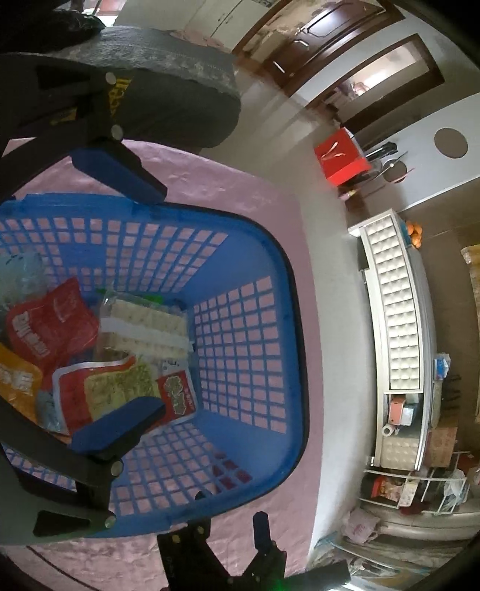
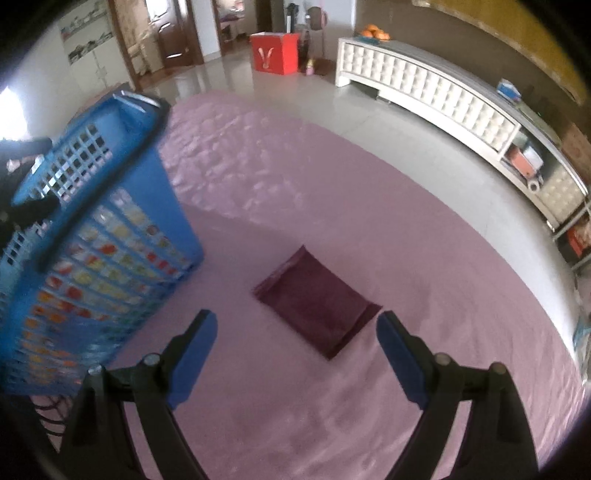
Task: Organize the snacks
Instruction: 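Grasp the dark purple pouch with the right tool and lift, then carry the purple pouch over the basket and open the right tool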
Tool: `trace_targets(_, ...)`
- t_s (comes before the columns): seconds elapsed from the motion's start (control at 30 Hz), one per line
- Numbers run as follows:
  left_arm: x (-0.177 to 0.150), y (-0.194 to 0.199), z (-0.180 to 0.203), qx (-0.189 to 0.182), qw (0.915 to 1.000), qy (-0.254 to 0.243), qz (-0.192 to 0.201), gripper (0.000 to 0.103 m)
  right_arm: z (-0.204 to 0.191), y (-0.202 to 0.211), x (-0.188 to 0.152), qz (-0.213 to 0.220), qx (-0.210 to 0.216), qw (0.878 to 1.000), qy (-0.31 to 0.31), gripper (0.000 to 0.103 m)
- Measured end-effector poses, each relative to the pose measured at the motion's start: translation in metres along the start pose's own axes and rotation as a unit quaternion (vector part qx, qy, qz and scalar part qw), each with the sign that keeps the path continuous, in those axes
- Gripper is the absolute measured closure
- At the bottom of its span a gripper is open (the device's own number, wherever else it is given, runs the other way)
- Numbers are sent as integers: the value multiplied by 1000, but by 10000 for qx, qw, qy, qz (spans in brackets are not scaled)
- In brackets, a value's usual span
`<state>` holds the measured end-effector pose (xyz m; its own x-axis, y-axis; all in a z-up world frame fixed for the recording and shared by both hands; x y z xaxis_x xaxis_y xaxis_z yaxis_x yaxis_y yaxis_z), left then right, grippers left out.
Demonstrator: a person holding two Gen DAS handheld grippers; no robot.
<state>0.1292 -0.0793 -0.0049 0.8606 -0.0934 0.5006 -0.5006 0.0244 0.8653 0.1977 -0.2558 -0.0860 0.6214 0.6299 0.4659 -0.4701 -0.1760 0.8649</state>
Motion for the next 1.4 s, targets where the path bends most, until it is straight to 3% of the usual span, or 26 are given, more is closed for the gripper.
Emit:
trace_targets(0.23,2,-1,-1,73,10000,-8,50,0,-7,-22,8,-1,242,9970,729,12)
trace_targets(0.37,1,-3,6,287,9994,-180,-48,0,-9,-39,7,-213,476,9929,1068,12)
trace_targets(0.4,1,-3,8,323,9992,-229,-36,0,-10,-38,8,-103,501,9925,1112,13)
trace_targets(0.47,0,-1,14,224,9993,-303,-12,0,-9,-35,8,-22,526,9922,1126,24)
trace_targets(0.5,-1,-1,18,162,9993,-324,-50,0,-8,-33,8,18,531,9918,1163,36)
trace_targets(0.77,-4,-2,33,69,9989,-461,-67,0,-17,-18,-9,-3,358,9916,1246,48)
trace_targets(0.93,-5,12,39,161,9980,-603,82,0,-25,25,-12,330,260,9947,939,48)
trace_targets(1.4,-27,104,35,-416,9946,-472,828,0,-59,190,-19,1145,190,9924,414,48)
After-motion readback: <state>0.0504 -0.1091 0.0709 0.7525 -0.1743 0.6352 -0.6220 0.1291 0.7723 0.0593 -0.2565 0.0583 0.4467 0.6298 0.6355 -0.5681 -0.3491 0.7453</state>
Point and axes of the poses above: each gripper's, at about its wrist camera, not at the fingertips, and y roughly against the way its jaws point, z to its right, x to its top, the point moved 5 cm from there along -y, roughly the way its jaws point, and after that the axes turned 12 degrees about -x, right-handed, at the moved point
